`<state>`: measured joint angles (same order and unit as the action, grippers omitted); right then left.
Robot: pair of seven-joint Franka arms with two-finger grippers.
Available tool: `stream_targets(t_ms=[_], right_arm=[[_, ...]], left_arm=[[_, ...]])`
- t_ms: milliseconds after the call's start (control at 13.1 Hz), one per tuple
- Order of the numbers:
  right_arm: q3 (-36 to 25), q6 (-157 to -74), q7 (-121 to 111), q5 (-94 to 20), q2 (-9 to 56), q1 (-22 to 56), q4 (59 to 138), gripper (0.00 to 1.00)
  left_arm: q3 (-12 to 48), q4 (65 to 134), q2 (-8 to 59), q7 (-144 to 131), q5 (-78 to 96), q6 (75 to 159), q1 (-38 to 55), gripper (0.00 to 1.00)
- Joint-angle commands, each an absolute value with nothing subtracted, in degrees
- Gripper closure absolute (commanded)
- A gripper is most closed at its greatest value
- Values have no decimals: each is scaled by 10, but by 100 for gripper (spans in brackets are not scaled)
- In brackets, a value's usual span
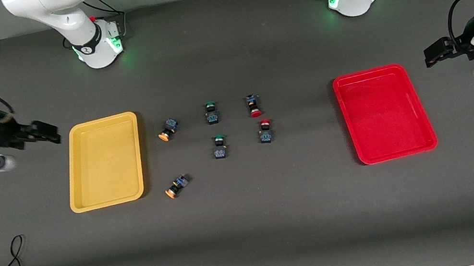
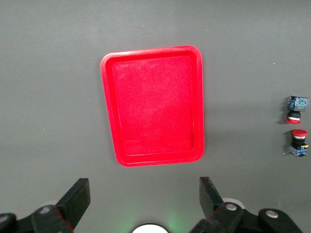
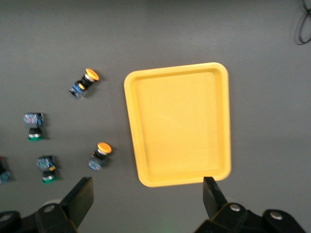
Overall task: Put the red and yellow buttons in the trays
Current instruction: 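Move both grippers from rest toward the buttons between the trays, then grasp a yellow button with the right gripper while the left gripper grasps a red one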
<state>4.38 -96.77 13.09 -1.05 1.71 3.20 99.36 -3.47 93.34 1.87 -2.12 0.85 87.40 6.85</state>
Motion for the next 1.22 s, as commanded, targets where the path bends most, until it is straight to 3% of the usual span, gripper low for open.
stream_targets(t_ms=[0, 229, 612, 1147], right_arm=[[44, -1018, 225, -24, 60, 63, 1006, 0], [44, -1085, 297, -101, 89, 64, 1064, 0], [41, -1257, 371, -106, 96, 138, 1207, 0], [41, -1346, 474, -107, 145, 192, 1273, 0]], left_arm=[[-39, 944, 11, -18, 6, 871, 81, 0], [-18, 954, 12, -67, 11, 877, 108, 0], [4, 974, 20, -261, 33, 913, 239, 0], [4, 974, 57, -507, 52, 988, 434, 0]])
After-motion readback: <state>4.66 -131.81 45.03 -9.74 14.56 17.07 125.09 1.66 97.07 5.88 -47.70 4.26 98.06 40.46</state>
